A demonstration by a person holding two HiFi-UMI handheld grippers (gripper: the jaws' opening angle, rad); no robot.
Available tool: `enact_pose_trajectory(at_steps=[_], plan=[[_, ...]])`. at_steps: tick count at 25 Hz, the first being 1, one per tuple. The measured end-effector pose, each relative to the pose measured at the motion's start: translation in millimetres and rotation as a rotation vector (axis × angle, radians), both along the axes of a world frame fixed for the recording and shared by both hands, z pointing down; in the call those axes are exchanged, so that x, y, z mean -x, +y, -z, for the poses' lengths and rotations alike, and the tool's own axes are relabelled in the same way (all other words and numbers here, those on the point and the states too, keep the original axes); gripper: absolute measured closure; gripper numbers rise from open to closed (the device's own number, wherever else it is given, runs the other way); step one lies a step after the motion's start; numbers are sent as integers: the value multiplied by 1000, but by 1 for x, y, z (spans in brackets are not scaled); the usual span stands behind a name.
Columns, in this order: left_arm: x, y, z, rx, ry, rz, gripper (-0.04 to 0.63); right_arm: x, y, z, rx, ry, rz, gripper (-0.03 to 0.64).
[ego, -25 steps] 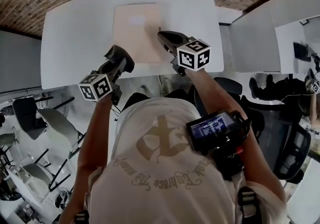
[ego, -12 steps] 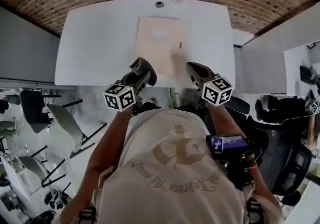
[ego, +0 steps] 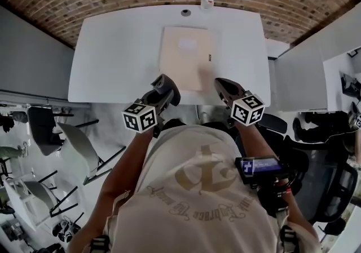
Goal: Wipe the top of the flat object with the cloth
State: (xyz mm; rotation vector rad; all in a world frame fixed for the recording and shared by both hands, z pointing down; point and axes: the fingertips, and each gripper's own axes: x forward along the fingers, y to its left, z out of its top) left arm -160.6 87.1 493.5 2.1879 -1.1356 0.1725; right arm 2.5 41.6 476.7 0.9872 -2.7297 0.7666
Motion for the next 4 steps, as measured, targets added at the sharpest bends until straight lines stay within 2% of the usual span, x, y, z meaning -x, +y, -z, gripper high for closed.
enact_pose_trajectory(at_steps=[4], plan=[[-2, -1, 1, 3, -3, -17, 490, 2, -3, 3, -2, 4, -7, 595]])
